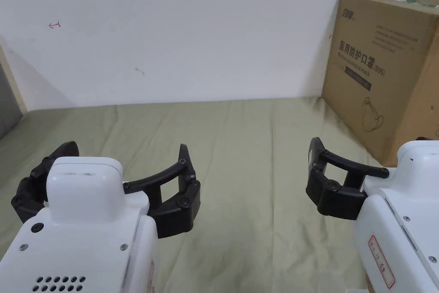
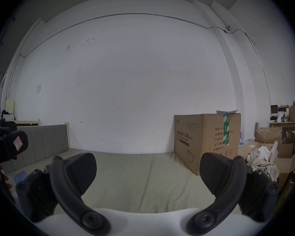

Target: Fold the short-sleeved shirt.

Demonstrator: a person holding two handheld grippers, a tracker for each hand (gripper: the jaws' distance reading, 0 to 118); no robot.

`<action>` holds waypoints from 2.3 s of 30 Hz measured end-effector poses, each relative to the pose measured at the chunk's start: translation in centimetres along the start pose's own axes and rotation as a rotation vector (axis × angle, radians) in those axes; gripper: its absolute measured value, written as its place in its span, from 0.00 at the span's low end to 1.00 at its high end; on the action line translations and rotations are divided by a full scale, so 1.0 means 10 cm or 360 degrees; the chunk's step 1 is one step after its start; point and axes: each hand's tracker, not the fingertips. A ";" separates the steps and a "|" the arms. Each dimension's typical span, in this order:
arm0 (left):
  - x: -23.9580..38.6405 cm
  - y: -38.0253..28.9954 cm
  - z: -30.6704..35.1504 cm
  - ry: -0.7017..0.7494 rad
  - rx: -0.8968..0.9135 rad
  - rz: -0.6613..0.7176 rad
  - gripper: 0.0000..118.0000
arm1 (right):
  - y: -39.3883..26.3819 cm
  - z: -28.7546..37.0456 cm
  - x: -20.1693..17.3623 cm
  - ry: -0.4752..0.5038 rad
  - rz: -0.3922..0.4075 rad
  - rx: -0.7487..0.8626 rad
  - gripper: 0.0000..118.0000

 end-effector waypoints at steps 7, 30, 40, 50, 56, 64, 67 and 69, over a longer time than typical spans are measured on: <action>-0.02 -0.01 -0.01 0.0024 0.0026 -0.0019 0.98 | -0.04 -0.02 -0.06 0.0023 0.0040 -0.0028 1.00; -0.13 -0.02 -0.03 0.0010 0.0012 0.0023 0.98 | -0.04 -0.06 -0.12 0.0077 0.0042 -0.0086 1.00; -0.20 -0.02 -0.07 -0.0020 -0.0036 0.0079 0.98 | -0.05 -0.07 -0.19 0.0092 0.0061 -0.0095 1.00; -0.23 0.00 -0.06 -0.0068 -0.0072 0.0177 0.98 | -0.07 -0.07 -0.23 0.0124 0.0059 -0.0123 1.00; -0.07 0.03 -0.11 0.0026 -0.0075 0.0130 0.98 | -0.08 -0.09 -0.25 0.0137 0.0069 -0.0142 1.00; -0.01 0.04 -0.17 0.0033 -0.0270 0.0202 0.98 | -0.10 -0.10 -0.28 0.0141 0.0083 -0.0181 1.00; -0.05 0.06 -0.18 -0.0006 -0.0321 0.0322 0.98 | -0.11 -0.10 -0.28 0.0146 0.0093 -0.0196 1.00; -0.05 0.10 -0.23 0.0021 -0.0392 0.0354 0.98 | -0.11 -0.10 -0.28 0.0151 0.0092 -0.0204 1.00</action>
